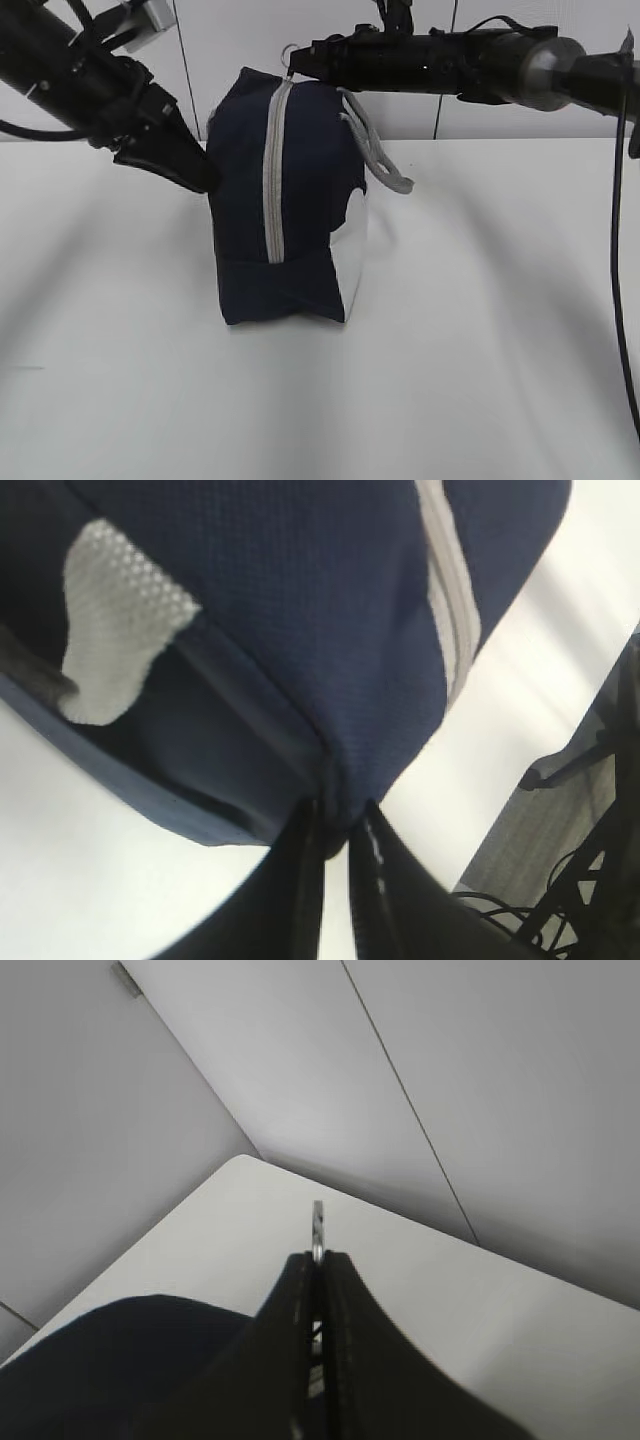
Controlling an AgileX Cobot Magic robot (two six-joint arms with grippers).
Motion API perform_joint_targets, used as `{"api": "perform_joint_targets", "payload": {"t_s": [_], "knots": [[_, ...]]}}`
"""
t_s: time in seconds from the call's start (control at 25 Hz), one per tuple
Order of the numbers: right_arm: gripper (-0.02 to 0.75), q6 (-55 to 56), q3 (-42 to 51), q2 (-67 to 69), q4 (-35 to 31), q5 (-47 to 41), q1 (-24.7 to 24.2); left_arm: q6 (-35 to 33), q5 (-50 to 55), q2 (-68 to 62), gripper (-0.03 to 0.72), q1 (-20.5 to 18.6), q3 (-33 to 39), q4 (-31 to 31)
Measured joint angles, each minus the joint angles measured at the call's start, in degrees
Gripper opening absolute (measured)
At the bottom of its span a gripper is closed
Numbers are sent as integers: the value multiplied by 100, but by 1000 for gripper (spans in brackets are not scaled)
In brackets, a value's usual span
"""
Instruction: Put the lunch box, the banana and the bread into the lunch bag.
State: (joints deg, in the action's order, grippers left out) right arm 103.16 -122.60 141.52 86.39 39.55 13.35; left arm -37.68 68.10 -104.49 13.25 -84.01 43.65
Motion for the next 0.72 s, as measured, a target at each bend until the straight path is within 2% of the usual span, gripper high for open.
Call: {"api": "perform_joint_targets", "payload": {"t_s": [0.24, 0.36, 0.6, 0.72], "knots": [[6, 73, -2, 0, 133, 260, -11, 203, 129, 0, 153, -45, -601, 0], [6, 100, -2, -23, 267, 461, -11, 421, 26, 11, 183, -147, -865, 9], [6, 220, -2, -196, 704, 613, -11, 847, -1448, 11, 227, -286, -930, 53], [6, 329, -25, -218, 911, 649, -11, 903, -2002, 11, 276, -286, -930, 388]]}}
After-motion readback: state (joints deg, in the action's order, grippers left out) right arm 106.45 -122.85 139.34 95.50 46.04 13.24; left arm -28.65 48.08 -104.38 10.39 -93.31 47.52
